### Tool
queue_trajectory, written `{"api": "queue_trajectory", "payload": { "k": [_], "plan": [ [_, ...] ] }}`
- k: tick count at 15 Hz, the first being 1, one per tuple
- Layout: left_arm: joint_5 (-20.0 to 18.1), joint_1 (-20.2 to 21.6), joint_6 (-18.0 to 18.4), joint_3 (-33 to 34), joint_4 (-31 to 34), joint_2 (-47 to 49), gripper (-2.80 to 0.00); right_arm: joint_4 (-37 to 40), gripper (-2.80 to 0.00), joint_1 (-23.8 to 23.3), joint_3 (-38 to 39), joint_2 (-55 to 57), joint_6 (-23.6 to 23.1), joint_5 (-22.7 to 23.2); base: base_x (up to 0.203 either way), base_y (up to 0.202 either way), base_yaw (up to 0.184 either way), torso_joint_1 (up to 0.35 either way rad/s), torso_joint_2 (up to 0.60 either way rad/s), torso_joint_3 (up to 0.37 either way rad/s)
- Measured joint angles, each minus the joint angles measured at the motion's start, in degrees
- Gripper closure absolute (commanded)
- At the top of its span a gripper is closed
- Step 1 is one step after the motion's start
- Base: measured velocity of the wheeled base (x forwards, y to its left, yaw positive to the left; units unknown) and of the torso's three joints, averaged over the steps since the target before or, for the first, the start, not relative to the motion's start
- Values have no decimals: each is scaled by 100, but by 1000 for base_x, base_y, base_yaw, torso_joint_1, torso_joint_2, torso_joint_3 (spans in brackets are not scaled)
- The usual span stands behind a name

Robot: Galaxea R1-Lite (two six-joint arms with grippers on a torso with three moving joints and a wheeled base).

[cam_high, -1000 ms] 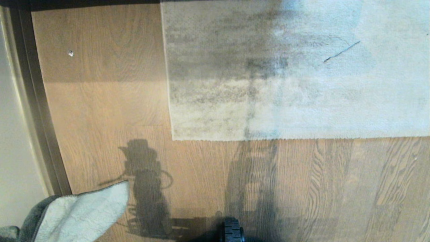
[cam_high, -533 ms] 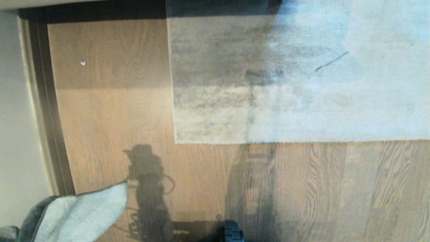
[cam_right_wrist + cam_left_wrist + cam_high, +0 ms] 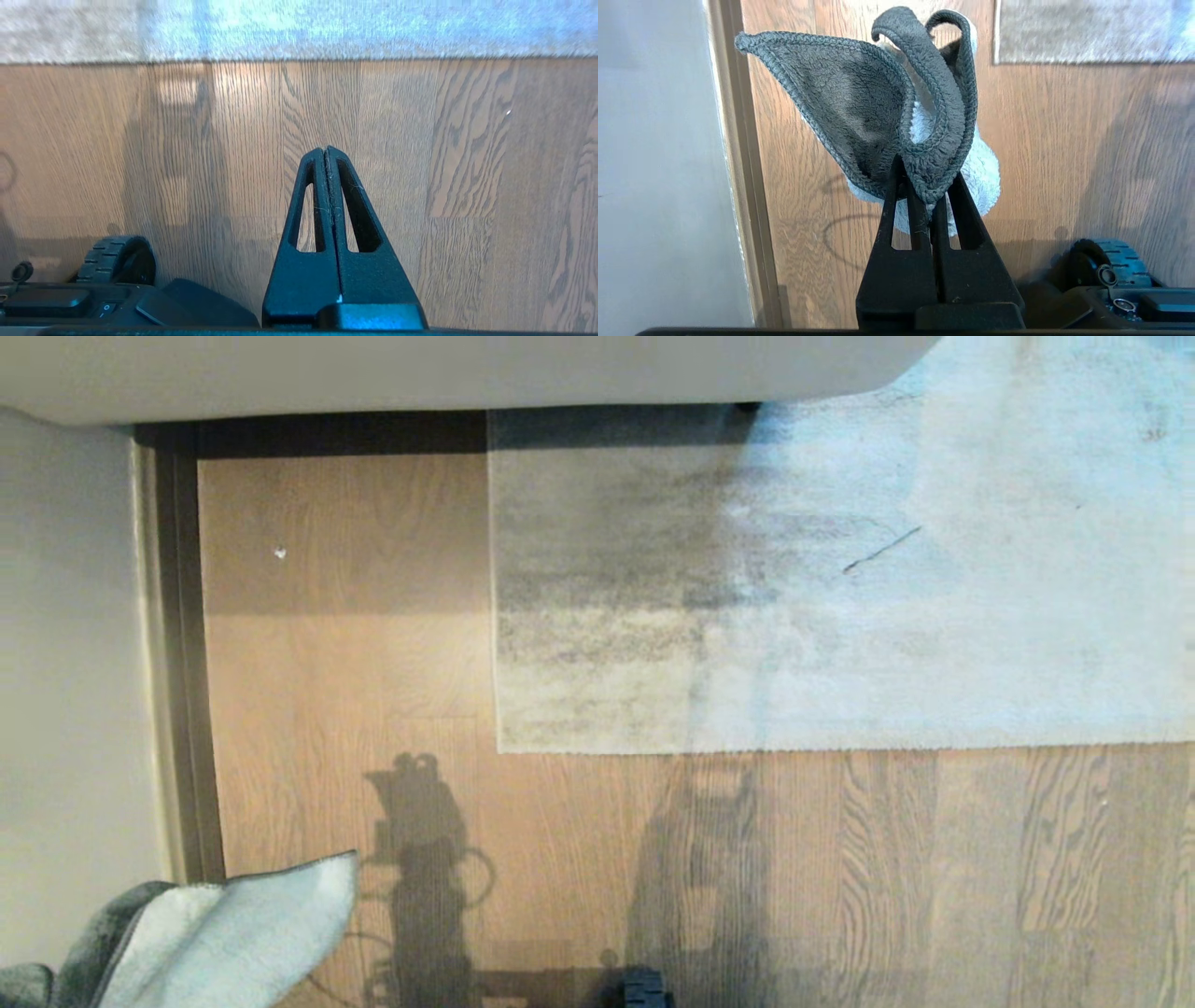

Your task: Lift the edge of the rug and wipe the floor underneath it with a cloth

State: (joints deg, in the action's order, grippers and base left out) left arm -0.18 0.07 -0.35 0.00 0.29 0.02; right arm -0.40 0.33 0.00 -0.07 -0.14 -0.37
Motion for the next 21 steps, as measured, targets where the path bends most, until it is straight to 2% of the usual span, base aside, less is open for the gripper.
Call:
{"api": "queue_trajectory", "payload": {
  "k": [21],
  "plan": [
    [0,-2,-6,0,0,0,0,0,0,0,0,0,-2,3,0,0,0,3,2,204]
  ]
}}
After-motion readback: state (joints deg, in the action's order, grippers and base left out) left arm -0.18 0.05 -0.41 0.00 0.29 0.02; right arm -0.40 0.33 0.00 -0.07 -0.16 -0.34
